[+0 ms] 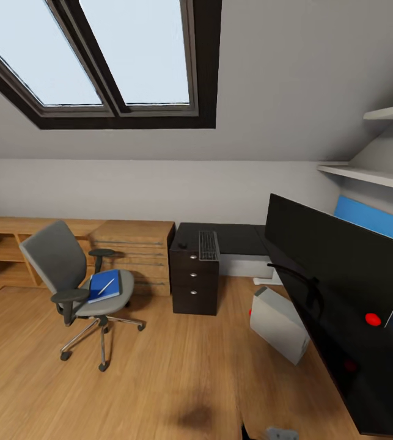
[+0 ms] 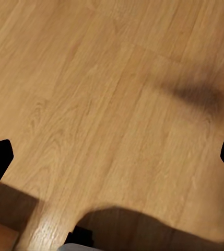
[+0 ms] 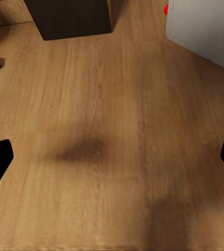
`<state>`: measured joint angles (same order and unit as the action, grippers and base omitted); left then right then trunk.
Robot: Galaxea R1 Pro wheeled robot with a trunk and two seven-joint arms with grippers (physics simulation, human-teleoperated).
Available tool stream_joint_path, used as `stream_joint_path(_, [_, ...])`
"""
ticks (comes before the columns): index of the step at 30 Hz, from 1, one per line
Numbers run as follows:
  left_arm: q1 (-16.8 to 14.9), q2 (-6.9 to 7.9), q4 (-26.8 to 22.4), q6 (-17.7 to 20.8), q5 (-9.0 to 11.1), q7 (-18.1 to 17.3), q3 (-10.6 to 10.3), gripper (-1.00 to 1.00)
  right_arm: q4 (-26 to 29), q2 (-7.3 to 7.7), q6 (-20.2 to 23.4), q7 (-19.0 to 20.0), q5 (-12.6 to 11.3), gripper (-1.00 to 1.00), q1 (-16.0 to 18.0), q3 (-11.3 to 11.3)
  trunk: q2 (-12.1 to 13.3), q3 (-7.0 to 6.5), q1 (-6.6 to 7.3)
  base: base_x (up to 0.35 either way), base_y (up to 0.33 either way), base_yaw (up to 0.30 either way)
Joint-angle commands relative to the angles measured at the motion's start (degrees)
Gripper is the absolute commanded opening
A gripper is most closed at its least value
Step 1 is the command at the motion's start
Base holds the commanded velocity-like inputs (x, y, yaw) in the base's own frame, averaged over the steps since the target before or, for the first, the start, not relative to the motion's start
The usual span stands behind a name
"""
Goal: In the bedroom, organize the workspace by keeping the computer under the desk, ensuring the monitor is on the desk, placing the keyboard on the desk next to the monitor, placing the mouse on the desk next to the keyboard, moving the folder from the swivel chair onto the desk next to the mouse, stacking the notebook on top of the folder with the pen on top of the notebook, and positioning the swivel chair next to the desk.
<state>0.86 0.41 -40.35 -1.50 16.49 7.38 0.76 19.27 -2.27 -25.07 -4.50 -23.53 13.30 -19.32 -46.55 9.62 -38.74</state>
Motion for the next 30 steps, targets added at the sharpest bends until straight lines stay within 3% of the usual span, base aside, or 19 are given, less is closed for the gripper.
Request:
stream_joint_path(1, [0.02,-0.02,-0.08,-0.16,0.62,0.20,-0.10,1.00,-1.14,-0.09,-0.25,-0.49,-0.16,1.00,0.06,-0.54,0.36,-0.12,0.21,0.000,0.000,0.000])
stream_joint_path(5, [0.02,-0.19,-0.08,-0.23,0.64,0.26,-0.07,1.00,-2.64,-0.29,-0.61,-0.51,-0.27,1.00,0.06,-0.53,1.96,-0.83,1.09,0.000,0.000,0.000])
stream_joint_path(14, [0.02,-0.27,-0.08,-0.55,0.36,-0.01,-0.34,1.00,-3.38,-0.60,-4.20,-0.42,-0.05,1.00,0.06,-0.77,1.96,-0.83,1.09,-0.010,0.000,0.000])
stream_joint_path(22, [0.02,-0.31,0.54,-0.44,0.38,0.00,-0.40,1.00,-3.65,-1.38,-4.36,-0.42,0.04,1.00,0.06,-0.88,1.96,-0.83,1.09,-0.269,-0.012,0.000])
stream_joint_path(30, [0.02,-0.31,1.53,-0.50,0.38,0.07,-0.41,1.00,-4.11,-1.82,-4.37,-0.42,0.13,1.00,0.06,-0.97,1.96,-0.83,1.09,-0.258,-0.207,0.000])
